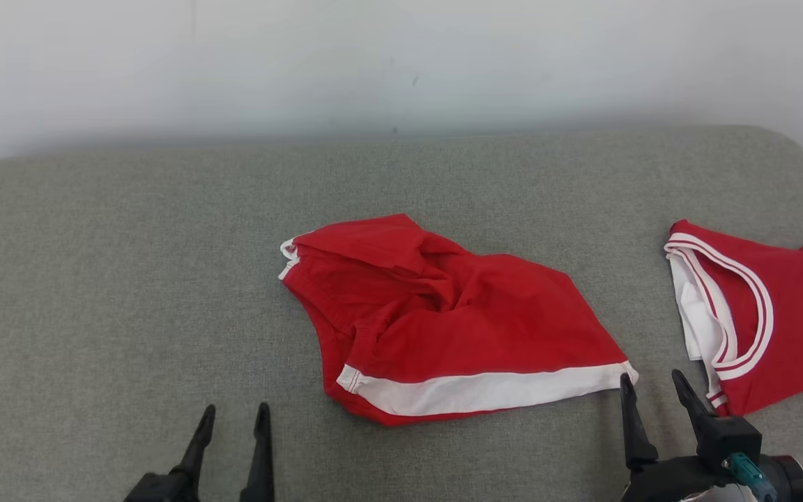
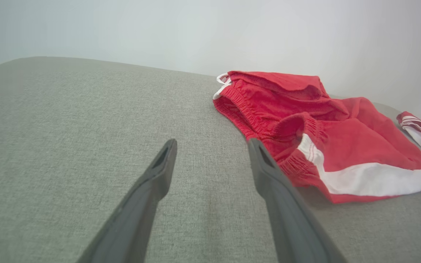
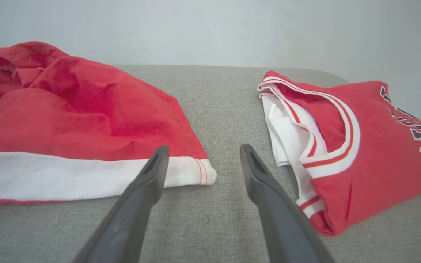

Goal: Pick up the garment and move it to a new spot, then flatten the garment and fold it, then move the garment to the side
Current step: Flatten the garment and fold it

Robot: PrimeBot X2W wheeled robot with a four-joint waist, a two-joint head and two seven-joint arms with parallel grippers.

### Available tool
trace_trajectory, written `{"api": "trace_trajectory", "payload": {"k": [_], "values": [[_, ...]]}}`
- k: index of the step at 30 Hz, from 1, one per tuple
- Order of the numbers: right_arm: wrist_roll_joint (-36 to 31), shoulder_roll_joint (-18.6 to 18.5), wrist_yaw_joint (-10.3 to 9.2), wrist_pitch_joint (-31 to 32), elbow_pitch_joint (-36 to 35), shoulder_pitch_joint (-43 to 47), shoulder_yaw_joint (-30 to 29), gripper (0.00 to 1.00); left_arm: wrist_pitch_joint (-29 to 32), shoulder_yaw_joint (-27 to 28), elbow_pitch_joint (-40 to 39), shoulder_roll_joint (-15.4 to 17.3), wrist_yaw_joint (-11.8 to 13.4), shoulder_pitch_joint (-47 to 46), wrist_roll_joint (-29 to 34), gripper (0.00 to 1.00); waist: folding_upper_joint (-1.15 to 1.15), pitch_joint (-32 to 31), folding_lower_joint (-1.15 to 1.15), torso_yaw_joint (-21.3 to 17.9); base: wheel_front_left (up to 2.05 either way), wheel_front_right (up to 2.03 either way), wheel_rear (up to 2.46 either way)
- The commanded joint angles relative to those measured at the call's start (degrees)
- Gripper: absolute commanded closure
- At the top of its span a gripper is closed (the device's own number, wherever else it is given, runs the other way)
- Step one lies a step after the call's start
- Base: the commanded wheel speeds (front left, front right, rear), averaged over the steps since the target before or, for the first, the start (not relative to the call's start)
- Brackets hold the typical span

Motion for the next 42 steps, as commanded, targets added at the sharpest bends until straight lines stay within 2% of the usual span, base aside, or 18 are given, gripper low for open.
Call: {"api": "trace_trajectory", "payload": {"k": [1, 9, 17, 22, 32, 33, 34, 35, 36, 37, 42], "values": [[0.7, 0.2, -0.15, 0.0, -0.6, -0.5, 0.4, 0.0, -0.2, -0.7, -0.4, 0.0, -0.3, -1.1, -0.3, 0.0, 0.0, 0.8, 0.01, 0.1, 0.0, 0.0, 0.0], [3.0, 0.3, -0.15, 0.0, -2.4, -2.2, 2.8, 0.0, -0.2, -8.8, 0.8, 0.0, -2.5, -5.8, -1.5, 0.0, 0.0, 3.2, 0.01, -0.2, 0.0, 0.0, 0.0], [3.6, 0.2, -0.15, 0.0, -2.5, -2.5, 4.1, 0.0, -0.2, -15.0, 8.1, 0.1, -2.9, -11.6, -3.5, 0.0, 0.0, 3.6, 0.01, -1.7, 0.0, 0.0, 0.0], [3.9, 0.3, -0.15, 0.0, -2.7, -2.2, 4.3, 0.0, -0.2, -16.3, 11.8, 1.7, -2.9, -14.6, -6.6, 0.0, 0.0, 3.7, 0.01, -2.6, 0.0, 0.0, 0.0], [4.1, 0.3, -0.15, 0.0, -3.0, -2.0, 4.0, 0.0, -0.2, -19.4, 14.2, 3.0, -2.9, -15.7, -10.3, 0.0, 0.0, 4.0, 0.01, -2.8, 0.0, 0.0, 0.0], [4.2, 0.3, -0.15, 0.0, -3.0, -2.1, 4.0, 0.0, -0.2, -19.7, 14.4, 3.3, -2.9, -15.7, -10.6, 0.16, 0.0, 4.0, 0.01, -2.7, 0.0, 0.0, 0.0], [4.1, 0.3, -0.15, 0.0, -2.9, -2.1, 4.0, 0.0, -0.2, -20.0, 14.7, 3.5, -2.9, -15.6, -10.9, 0.53, 0.0, 4.0, 0.01, -2.7, 0.0, 0.0, 0.0], [4.2, 0.3, -0.15, 0.0, -2.9, -2.2, 4.1, 0.0, -0.2, -20.4, 15.0, 3.6, -2.9, -15.6, -11.2, 0.74, 0.0, 4.0, 0.01, -2.7, 0.0, 0.0, 0.0], [4.2, 0.3, -0.15, 0.0, -2.8, -2.3, 4.2, 0.0, -0.2, -20.7, 15.4, 3.8, -2.9, -15.7, -11.4, 0.89, 0.0, 4.0, 0.01, -2.6, 0.0, 0.0, 0.0], [4.3, 0.3, -0.15, 0.0, -2.8, -2.4, 4.2, 0.0, -0.2, -20.9, 16.0, 3.8, -2.9, -15.9, -11.7, 1.0, 0.0, 4.1, 0.01, -2.6, 0.0, 0.0, 0.0], [4.5, 0.3, -0.15, 0.0, -2.6, -2.7, 4.5, 0.0, -0.2, -21.2, 18.3, 4.1, -2.9, -16.7, -12.6, 1.0, 0.0, 4.1, 0.01, -2.7, 0.0, 0.0, 0.0]]}}
